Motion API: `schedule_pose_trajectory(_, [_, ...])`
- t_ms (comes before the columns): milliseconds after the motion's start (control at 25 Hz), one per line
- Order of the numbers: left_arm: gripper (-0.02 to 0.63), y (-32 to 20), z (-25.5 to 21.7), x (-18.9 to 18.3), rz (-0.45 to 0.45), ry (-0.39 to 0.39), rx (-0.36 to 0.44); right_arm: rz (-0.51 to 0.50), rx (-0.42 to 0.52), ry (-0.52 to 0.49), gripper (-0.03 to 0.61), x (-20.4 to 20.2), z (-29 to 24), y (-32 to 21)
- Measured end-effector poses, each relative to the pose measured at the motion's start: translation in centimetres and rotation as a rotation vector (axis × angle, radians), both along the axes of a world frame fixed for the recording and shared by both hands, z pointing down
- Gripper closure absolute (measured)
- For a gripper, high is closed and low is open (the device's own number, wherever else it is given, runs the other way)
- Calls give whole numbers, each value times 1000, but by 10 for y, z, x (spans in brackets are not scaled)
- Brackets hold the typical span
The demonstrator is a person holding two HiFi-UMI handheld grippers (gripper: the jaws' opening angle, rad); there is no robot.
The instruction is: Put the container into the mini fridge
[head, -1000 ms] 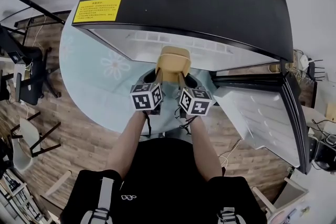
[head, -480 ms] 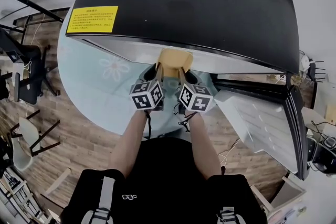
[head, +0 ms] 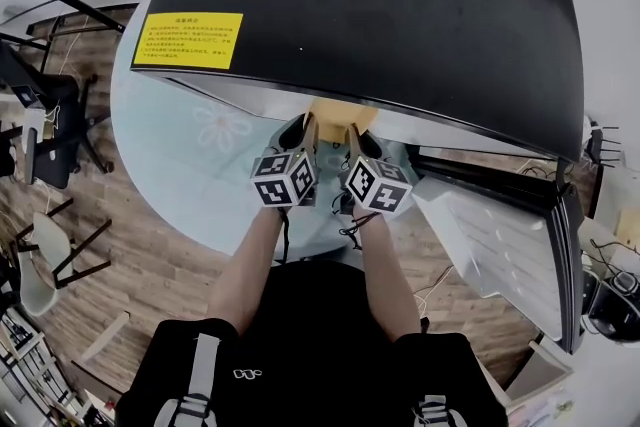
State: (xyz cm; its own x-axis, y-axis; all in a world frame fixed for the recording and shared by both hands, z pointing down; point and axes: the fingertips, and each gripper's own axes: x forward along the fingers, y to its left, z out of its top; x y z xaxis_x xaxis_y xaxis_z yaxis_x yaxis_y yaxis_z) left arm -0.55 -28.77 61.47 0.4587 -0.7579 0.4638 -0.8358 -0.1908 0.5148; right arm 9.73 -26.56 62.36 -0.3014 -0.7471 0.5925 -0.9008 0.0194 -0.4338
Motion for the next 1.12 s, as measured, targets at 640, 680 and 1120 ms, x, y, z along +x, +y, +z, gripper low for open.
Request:
schedule_pose_trajectory(640, [500, 3, -1, -4, 23, 19, -3, 54, -14, -66, 540, -2, 3, -5])
schedule_pose_trajectory(680, [500, 2, -1, -4, 25, 16, -2, 57, -14, -65, 540, -1, 3, -5])
schedule_pose_trajectory(1120, [500, -2, 6, -6, 17, 4, -15, 81, -8, -97, 522, 0, 3, -8])
